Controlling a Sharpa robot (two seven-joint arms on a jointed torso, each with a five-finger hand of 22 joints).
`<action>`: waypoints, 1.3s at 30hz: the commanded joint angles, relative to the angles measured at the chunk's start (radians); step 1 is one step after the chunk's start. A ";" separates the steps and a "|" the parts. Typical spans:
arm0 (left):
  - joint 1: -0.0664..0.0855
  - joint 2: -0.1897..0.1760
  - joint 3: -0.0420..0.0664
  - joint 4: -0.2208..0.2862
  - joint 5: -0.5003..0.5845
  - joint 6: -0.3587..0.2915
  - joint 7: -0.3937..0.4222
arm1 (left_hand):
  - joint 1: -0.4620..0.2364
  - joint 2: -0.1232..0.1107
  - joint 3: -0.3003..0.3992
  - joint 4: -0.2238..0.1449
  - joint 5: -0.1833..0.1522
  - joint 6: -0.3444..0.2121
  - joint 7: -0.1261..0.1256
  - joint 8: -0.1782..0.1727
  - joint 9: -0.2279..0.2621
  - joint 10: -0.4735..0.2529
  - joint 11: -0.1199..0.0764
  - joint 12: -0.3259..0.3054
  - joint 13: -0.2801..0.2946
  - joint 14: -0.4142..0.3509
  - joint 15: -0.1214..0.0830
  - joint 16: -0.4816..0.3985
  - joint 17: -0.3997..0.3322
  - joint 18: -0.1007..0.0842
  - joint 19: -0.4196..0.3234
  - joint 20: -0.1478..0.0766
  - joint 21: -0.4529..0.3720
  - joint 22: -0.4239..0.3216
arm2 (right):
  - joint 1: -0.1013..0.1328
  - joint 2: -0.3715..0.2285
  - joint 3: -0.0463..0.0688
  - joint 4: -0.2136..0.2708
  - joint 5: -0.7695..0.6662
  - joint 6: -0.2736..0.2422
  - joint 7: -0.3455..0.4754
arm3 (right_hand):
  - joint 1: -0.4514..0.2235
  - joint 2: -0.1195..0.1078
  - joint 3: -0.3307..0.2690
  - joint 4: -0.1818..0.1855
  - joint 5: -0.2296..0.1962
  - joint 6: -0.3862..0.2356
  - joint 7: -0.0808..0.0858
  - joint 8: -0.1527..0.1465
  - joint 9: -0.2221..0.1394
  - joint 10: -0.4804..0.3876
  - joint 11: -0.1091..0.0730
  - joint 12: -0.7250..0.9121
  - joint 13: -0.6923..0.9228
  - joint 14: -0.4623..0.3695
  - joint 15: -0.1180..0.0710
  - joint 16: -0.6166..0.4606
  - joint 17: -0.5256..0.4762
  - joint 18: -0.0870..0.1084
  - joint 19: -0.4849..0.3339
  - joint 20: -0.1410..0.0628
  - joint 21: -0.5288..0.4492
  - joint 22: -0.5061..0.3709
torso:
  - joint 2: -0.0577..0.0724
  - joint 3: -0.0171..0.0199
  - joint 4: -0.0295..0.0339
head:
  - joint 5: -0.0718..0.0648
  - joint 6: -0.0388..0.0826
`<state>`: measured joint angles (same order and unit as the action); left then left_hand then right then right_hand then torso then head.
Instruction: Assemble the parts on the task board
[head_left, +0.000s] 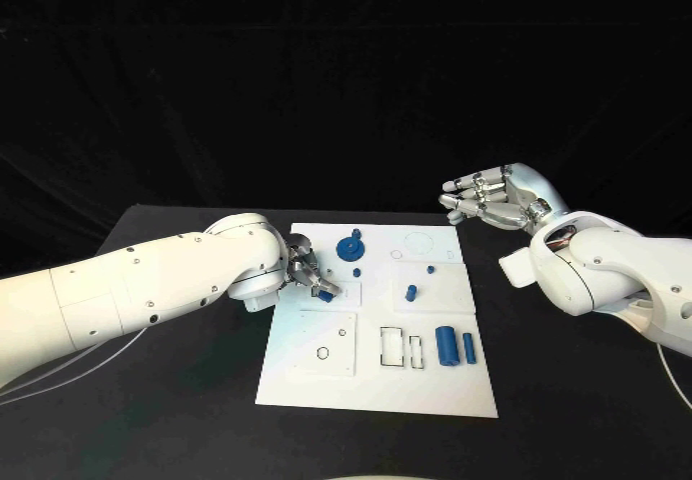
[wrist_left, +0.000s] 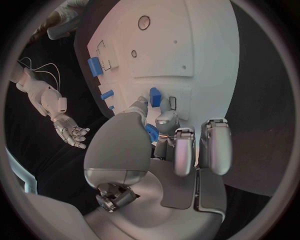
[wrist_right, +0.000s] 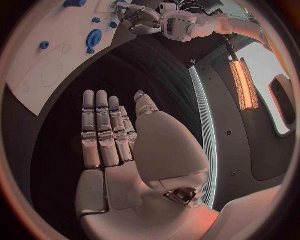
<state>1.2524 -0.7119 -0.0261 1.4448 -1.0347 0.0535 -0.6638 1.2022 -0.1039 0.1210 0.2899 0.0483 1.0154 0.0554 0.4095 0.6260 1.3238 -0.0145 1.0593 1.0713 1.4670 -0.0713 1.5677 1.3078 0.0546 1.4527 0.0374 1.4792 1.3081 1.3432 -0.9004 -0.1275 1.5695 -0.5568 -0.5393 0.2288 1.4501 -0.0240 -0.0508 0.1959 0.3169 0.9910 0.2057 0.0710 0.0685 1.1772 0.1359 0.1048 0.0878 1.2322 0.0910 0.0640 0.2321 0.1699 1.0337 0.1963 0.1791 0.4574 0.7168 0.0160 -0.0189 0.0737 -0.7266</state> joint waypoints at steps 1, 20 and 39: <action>0.000 0.000 0.001 0.003 0.028 0.013 0.005 | 0.020 0.004 0.011 0.000 0.006 0.008 -0.002 -0.006 -0.002 -0.005 -0.002 -0.007 -0.002 0.104 0.000 0.003 0.263 -0.014 0.006 -0.001 0.003 0.094 | -0.001 0.001 0.000 0.000 -0.003 0.013 0.002 | -0.009 0.002 -0.003 -0.003 -0.002 -0.008 0.000 -0.003 -0.001 -0.005 0.002 -0.004 -0.001 -0.005 0.000 -0.003 -0.001 0.011 -0.008 0.002 -0.007 -0.001 | 0.000 0.0002 0.0003 | 0.001 0.000; 0.000 -0.004 0.001 -0.001 0.109 0.008 0.006 | 0.123 0.015 0.088 -0.002 0.007 0.007 -0.006 -0.014 -0.005 -0.013 -0.006 -0.023 -0.014 0.104 -0.003 0.003 0.263 -0.013 0.005 -0.003 0.002 0.094 | -0.004 0.002 0.000 -0.005 -0.003 0.013 0.000 | -0.006 0.004 -0.002 -0.006 0.002 -0.008 0.000 -0.003 0.000 -0.006 0.002 -0.004 -0.002 -0.006 0.000 -0.002 -0.003 0.012 -0.008 0.003 -0.008 -0.003 | 0.000 0.0006 -0.0009 | 0.001 -0.002; 0.000 -0.009 0.001 -0.003 0.228 -0.058 0.023 | 0.258 -0.006 0.338 -0.033 0.007 -0.013 -0.012 0.014 0.031 0.003 -0.013 -0.025 -0.015 0.104 -0.009 0.003 0.263 -0.016 0.010 -0.009 0.007 0.105 | -0.006 0.003 0.000 -0.009 0.000 0.010 0.003 | -0.007 0.005 -0.001 -0.006 0.005 -0.008 0.000 -0.003 0.000 -0.006 0.003 -0.004 -0.002 -0.006 0.000 -0.002 -0.004 0.012 -0.008 0.003 -0.009 -0.004 | 0.000 0.0009 0.0001 | 0.002 0.001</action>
<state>1.2521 -0.7221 -0.0258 1.4405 -0.8508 0.0255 -0.6566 1.4410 -0.1223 0.3708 0.3386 0.0539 1.0093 0.0462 0.4169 0.6551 1.3221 -0.0234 1.0335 1.0550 1.4634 -0.0750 1.5677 1.3075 0.0546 1.4599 0.0302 1.4792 1.3077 1.3378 -0.8980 -0.1275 1.5607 -0.5556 -0.5394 0.2268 1.4501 -0.0240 -0.0508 0.1959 0.3169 0.9912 0.2054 0.0710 0.0685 1.1772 0.1358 0.1048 0.0871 1.2323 0.0910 0.0640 0.2299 0.1699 1.0301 0.1999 0.1752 0.4545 0.7172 0.0172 -0.0190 0.0747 -0.7261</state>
